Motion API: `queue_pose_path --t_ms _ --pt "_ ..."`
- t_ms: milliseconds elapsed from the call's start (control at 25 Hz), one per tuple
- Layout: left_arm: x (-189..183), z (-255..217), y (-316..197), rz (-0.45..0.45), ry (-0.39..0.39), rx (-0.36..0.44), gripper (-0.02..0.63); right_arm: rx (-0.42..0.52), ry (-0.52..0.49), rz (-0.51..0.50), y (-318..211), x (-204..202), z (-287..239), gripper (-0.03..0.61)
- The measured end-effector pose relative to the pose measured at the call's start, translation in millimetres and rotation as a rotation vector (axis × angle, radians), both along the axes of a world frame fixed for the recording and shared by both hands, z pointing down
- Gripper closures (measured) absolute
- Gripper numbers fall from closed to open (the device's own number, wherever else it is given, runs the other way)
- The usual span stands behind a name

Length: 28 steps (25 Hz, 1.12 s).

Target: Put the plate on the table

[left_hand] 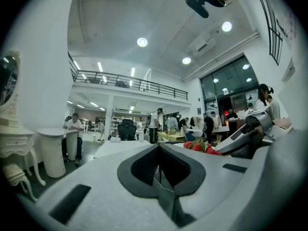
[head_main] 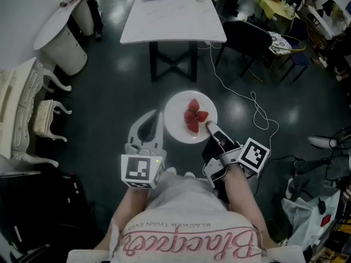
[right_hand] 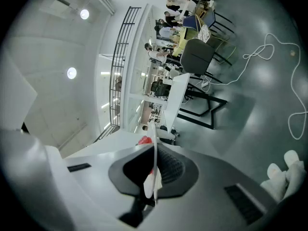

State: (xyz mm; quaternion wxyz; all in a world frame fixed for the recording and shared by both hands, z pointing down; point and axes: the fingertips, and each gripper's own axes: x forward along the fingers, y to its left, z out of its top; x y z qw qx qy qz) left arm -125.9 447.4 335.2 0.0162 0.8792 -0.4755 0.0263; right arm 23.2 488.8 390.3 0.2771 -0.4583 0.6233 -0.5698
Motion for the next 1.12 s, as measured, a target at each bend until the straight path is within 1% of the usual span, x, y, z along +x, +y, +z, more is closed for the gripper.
queue_pose_path --t_ms 160,360,600,800,1120 --pt "1 3 1 0.006 0.000 -0.003 0.609 0.007 0.005 0.005 -2 -1 1 0.568" --pt "1 -2 1 0.011 -0.004 0.014 0.609 0.019 0.003 0.016 -1 1 -2 0.568" --pt "-21 5 -19 -0.002 0.008 0.005 0.609 0.019 0.021 0.000 -21 -18 0 0.568" --pt "-44 14 -56 -0.012 0.028 -0.017 0.609 0.014 0.058 -0.012 -62 -40 4 0.568" --pt "-38 16 -107 -0.040 0.009 -0.018 0.609 0.011 0.031 -0.046 -117 -34 11 0.568"
